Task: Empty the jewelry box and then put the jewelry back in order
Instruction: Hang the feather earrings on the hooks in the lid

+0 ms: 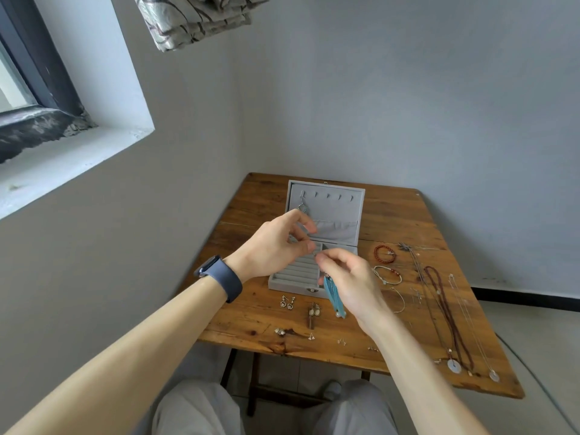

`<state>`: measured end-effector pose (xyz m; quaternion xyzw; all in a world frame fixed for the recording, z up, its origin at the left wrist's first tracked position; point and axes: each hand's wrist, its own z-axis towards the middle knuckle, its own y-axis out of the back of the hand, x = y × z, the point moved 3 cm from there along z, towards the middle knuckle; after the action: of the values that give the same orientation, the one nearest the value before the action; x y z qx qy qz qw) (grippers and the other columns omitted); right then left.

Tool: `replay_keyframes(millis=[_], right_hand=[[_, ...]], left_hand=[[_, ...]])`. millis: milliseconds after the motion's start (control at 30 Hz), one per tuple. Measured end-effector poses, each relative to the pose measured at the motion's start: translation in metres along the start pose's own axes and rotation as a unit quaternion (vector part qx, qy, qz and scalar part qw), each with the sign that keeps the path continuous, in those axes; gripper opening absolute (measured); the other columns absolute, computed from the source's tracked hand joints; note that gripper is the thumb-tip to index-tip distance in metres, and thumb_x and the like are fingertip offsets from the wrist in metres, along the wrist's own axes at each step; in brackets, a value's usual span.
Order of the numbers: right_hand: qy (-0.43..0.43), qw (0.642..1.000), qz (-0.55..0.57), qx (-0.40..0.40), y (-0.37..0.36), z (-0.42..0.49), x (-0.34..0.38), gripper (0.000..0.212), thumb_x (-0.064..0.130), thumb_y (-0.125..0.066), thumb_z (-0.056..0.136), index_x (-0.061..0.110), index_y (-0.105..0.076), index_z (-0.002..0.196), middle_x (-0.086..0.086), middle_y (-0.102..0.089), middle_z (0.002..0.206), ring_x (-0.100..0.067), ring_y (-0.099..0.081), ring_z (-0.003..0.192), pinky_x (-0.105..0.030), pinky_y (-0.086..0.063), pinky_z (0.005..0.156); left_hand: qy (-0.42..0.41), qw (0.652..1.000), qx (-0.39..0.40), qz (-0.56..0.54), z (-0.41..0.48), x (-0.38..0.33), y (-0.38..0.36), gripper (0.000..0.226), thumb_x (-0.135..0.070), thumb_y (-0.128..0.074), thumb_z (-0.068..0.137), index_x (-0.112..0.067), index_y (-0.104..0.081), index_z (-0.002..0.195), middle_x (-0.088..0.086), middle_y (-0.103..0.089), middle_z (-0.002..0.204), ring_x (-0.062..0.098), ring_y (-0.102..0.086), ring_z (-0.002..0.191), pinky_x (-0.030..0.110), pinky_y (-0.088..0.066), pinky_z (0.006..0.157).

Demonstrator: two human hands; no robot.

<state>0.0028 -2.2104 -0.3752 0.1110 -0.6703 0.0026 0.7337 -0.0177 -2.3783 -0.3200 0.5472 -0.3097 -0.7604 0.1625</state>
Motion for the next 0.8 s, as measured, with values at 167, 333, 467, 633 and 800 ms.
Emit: replay_keyframes(millis=[167,333,467,633,800], right_hand=[[0.022,0.991,-0.133,-0.002,-0.004,0.020,-0.011,0.012,0.039,-0.052,0.101,0.036,-0.061,0.094,0.021,-0.067,0.076,-0.001,-0.066,0.070,-0.008,-0.045,0.055],[-0.024,0.993,-0.118,-0.008,-0.003,0.064,-0.028,0.019,0.040,-0.048,0.103,0.033,-0.063,0.094,0.005,-0.068,0.073,-0.002,-0.065,0.061,-0.023,-0.045,0.060],[-0.087,0.995,-0.053,-0.024,0.003,0.119,-0.038,0.020,0.041,-0.050,0.102,0.028,-0.065,0.105,0.004,-0.068,0.080,-0.016,-0.066,0.068,-0.035,-0.049,0.065],[-0.106,0.992,-0.046,-0.039,0.000,0.185,-0.040,0.022,0.037,-0.051,0.102,0.021,-0.065,0.106,0.001,-0.067,0.082,-0.015,-0.067,0.077,-0.031,-0.049,0.069],[-0.142,0.989,-0.016,-0.042,-0.014,0.222,-0.041,0.016,0.037,-0.055,0.100,0.027,-0.064,0.092,-0.001,-0.065,0.070,-0.010,-0.057,0.060,-0.021,-0.046,0.054]], left_hand=[[0.017,1.000,-0.002,-0.015,0.016,0.022,-0.010,0.019,-0.025,-0.068,0.094,-0.029,-0.057,0.108,-0.009,-0.066,0.095,-0.003,-0.063,0.067,0.017,-0.049,0.059],[0.054,0.996,-0.023,-0.072,0.050,0.055,-0.016,0.015,-0.031,-0.069,0.093,-0.032,-0.059,0.105,-0.008,-0.066,0.094,0.002,-0.065,0.064,0.017,-0.050,0.058],[0.118,0.983,-0.108,-0.093,0.093,0.096,-0.009,0.026,-0.036,-0.069,0.090,-0.034,-0.058,0.113,-0.011,-0.064,0.107,0.007,-0.066,0.091,0.021,-0.052,0.076],[0.211,0.967,-0.126,-0.064,0.145,0.142,-0.004,0.073,-0.033,-0.074,0.084,-0.029,-0.036,0.146,0.004,-0.042,0.145,0.023,-0.051,0.124,0.031,-0.046,0.093],[0.252,0.957,-0.071,-0.126,0.174,0.168,-0.010,0.086,-0.019,-0.074,0.086,-0.019,-0.024,0.156,0.009,-0.040,0.154,0.026,-0.042,0.139,0.037,-0.039,0.111]])
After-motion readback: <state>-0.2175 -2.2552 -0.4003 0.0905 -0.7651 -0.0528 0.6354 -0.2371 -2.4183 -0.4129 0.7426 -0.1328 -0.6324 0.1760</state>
